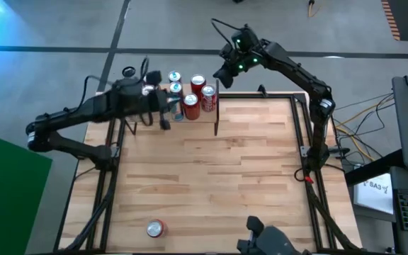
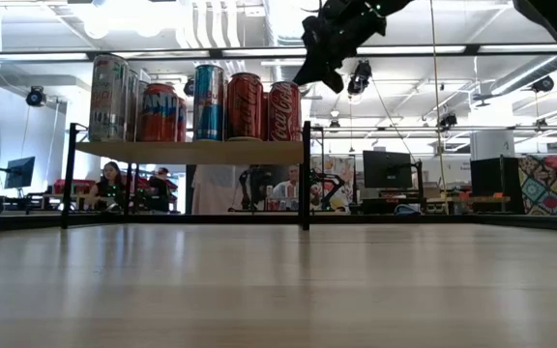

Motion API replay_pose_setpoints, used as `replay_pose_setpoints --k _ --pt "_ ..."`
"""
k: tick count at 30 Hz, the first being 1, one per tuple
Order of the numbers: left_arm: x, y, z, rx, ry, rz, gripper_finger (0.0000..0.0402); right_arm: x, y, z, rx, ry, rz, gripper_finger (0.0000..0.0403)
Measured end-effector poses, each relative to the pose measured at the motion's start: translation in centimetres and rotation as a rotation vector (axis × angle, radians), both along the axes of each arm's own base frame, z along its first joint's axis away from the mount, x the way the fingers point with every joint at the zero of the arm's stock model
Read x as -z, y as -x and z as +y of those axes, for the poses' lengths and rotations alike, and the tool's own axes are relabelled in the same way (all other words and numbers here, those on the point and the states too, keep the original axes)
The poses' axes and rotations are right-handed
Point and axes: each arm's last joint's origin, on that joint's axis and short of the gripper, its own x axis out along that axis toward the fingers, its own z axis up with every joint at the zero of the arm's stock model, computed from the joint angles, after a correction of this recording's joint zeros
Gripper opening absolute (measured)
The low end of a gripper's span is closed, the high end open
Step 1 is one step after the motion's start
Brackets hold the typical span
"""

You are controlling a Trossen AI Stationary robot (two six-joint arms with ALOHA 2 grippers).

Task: Place canned beverage on shelf
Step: Adjust the red black soda can on the shelf

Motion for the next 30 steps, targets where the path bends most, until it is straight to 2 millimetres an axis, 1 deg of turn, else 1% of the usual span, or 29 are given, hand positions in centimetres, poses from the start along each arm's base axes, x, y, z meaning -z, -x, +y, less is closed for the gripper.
replay_pose_setpoints --k 4,8,12,17,20,24,30 --pt "-0.6 -1.5 2.8 -0.031 0.043 0.081 0.0 -0.3 0.8 0.7 -0.019 -0.005 0.038 0.0009" --pt "-0.8 -2.7 5.7 0.025 0.124 0.153 0.0 -1.1 1.5 1.3 -0.028 0.004 0.043 0.0009" --pt "-0.6 -3.8 8.4 0.011 0.166 0.202 0.0 -1.5 2.0 1.7 -0.031 0.004 0.045 0.0009" --pt "0.0 -4.8 11.2 -0.007 0.189 0.267 0.0 -1.9 2.8 2.5 -0.033 0.007 0.041 0.0009" --pt "0.4 -5.3 12.4 0.014 0.233 0.294 0.0 -1.8 2.9 3.1 -0.036 -0.005 0.047 0.0009" --pt "0.8 -5.6 13.6 -0.007 0.251 0.311 0.0 -1.2 2.5 4.0 -0.059 -0.015 0.055 0.0009" --pt "0.9 -5.9 14.4 -0.012 0.238 0.316 0.0 -0.5 2.1 5.8 -0.086 -0.012 0.021 0.0009"
